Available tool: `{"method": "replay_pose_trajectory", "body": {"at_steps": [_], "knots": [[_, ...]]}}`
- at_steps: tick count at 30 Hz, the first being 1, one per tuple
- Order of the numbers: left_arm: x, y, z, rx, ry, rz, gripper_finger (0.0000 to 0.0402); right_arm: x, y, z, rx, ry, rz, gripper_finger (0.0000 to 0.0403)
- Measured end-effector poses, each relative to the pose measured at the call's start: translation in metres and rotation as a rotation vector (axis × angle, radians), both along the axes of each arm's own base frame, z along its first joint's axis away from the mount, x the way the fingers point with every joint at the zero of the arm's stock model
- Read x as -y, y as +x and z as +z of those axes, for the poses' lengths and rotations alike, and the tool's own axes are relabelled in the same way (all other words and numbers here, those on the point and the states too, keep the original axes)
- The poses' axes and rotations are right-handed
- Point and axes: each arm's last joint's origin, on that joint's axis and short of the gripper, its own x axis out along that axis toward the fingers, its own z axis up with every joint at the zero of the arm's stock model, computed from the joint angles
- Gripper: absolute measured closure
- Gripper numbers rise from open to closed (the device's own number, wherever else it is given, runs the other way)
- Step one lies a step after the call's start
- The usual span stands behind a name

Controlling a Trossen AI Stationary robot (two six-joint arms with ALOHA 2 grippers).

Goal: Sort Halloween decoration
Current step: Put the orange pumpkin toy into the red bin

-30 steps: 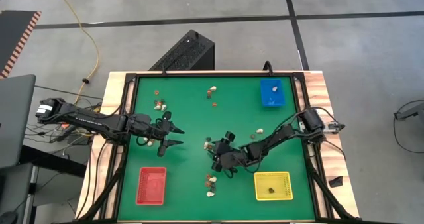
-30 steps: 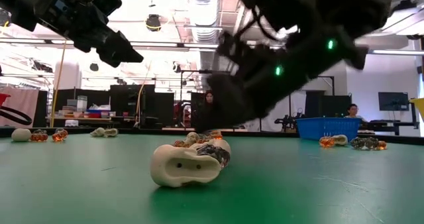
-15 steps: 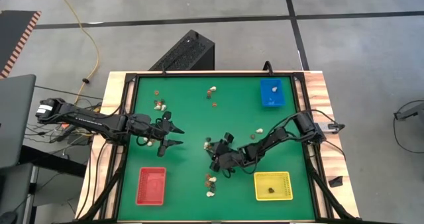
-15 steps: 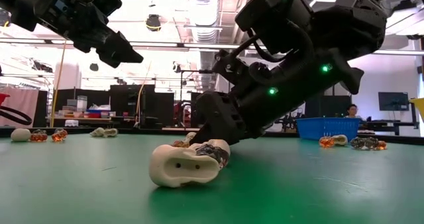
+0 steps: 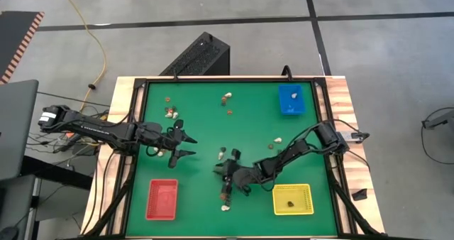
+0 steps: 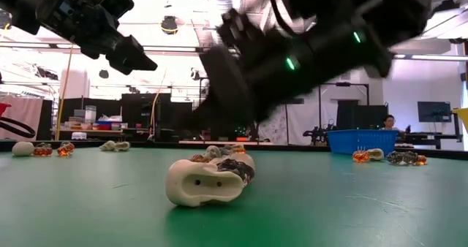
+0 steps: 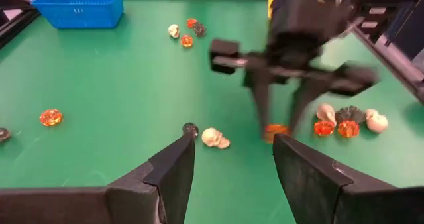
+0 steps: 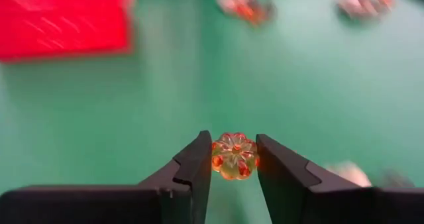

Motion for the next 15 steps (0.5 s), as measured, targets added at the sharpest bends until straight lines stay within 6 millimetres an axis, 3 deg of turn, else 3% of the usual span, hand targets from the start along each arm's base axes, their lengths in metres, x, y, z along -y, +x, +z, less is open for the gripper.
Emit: {"method": "replay_pose_trajectory", "body": {"at_steps": [7,15], "knots": [[-0.004,-0.002,-0.004,-0.042,0.062,0.113,0.0207,-0.008,0.046,0.045,0.156,-0.059,0.245,0.0267],[-0.008,-0.009,0.000,-0.033,0.106,0.212,0.0207,-0.029,0.115,0.040,0.266,-0.108,0.467,0.0262]]}}
